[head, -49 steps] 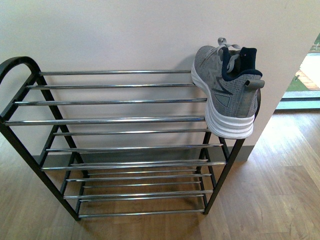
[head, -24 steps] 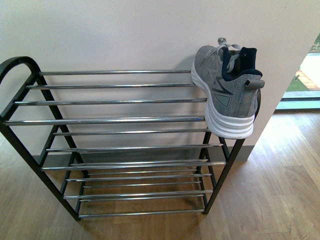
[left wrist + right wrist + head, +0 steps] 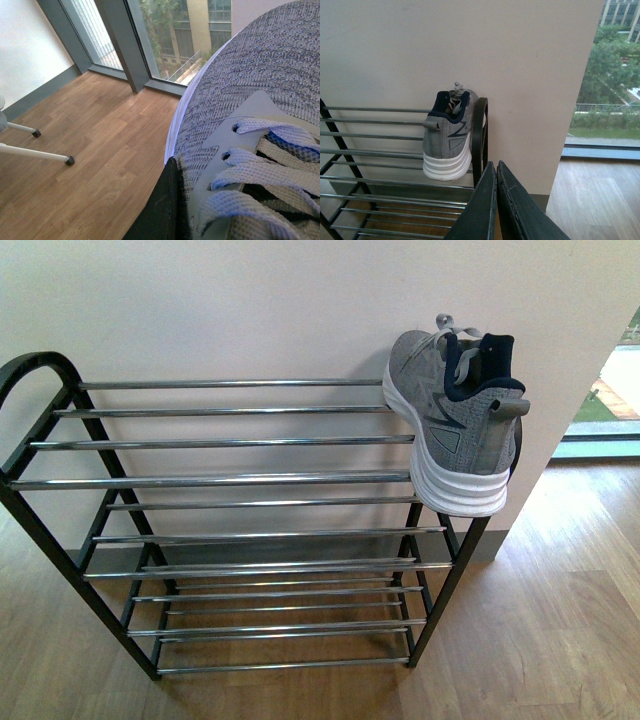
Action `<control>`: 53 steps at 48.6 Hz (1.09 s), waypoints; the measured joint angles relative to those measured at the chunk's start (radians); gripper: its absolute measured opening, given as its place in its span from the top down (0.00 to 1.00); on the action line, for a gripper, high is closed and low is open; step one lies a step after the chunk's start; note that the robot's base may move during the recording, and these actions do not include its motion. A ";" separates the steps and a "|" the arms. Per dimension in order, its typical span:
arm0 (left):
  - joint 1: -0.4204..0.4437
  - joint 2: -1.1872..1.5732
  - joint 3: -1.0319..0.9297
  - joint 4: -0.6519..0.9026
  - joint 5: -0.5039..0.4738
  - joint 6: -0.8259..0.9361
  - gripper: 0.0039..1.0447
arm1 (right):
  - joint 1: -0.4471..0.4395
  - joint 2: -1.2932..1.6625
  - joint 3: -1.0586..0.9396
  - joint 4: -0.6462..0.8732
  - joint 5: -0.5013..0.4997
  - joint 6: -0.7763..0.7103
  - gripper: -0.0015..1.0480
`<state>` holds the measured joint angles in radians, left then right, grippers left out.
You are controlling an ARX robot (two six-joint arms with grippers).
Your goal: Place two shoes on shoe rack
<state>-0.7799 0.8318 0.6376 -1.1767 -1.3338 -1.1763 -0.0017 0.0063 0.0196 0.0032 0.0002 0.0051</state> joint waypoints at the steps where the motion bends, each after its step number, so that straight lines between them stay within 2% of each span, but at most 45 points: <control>1: 0.000 0.000 0.000 0.000 0.000 0.000 0.97 | 0.000 0.000 0.000 0.000 0.000 0.000 0.98; 12: 0.000 0.000 0.000 0.000 -0.001 0.000 0.97 | 0.000 0.000 0.000 0.000 0.000 -0.002 0.96; 15: 0.000 0.000 0.000 0.000 -0.001 0.000 0.97 | 0.000 0.000 0.000 0.000 0.000 -0.002 0.88; 20: 0.000 0.000 0.000 0.000 -0.001 0.000 0.97 | 0.000 0.000 0.000 0.000 0.000 -0.002 0.66; 24: 0.000 0.000 0.000 0.000 -0.001 0.000 0.97 | 0.000 0.000 0.000 0.000 0.000 -0.002 0.54; 35: 0.000 0.000 0.000 0.000 -0.002 0.000 0.97 | 0.000 -0.001 0.000 0.000 -0.003 -0.002 0.10; 37: 0.000 0.000 0.000 0.000 -0.002 0.000 0.97 | 0.000 -0.001 0.000 0.000 -0.003 -0.002 0.08; 45: 0.000 0.000 0.000 0.000 0.003 0.000 0.97 | 0.000 -0.001 0.000 0.000 0.000 -0.002 0.09; 46: 0.000 -0.012 -0.006 0.027 0.003 0.021 0.97 | 0.000 -0.001 0.000 0.000 0.002 -0.002 0.09; 48: -0.002 -0.086 -0.079 0.261 0.025 0.185 0.97 | 0.001 -0.002 0.000 -0.001 0.005 -0.002 0.09; 49: -0.005 -0.108 -0.099 0.316 0.034 0.228 0.97 | 0.001 -0.002 0.000 -0.001 0.005 -0.002 0.09; 51: -0.006 -0.200 -0.174 0.532 0.084 0.405 0.97 | 0.001 -0.002 0.000 -0.003 0.008 -0.002 0.09; 52: -0.002 -0.218 -0.190 0.579 0.100 0.445 0.97 | 0.001 -0.002 0.000 -0.003 0.008 -0.002 0.09; 53: 0.013 -0.244 -0.216 0.716 0.158 0.575 0.97 | 0.001 -0.003 0.000 -0.003 0.006 -0.002 0.09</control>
<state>-0.7666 0.5880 0.4217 -0.4610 -1.1763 -0.6018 -0.0010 0.0036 0.0196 0.0002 0.0059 0.0032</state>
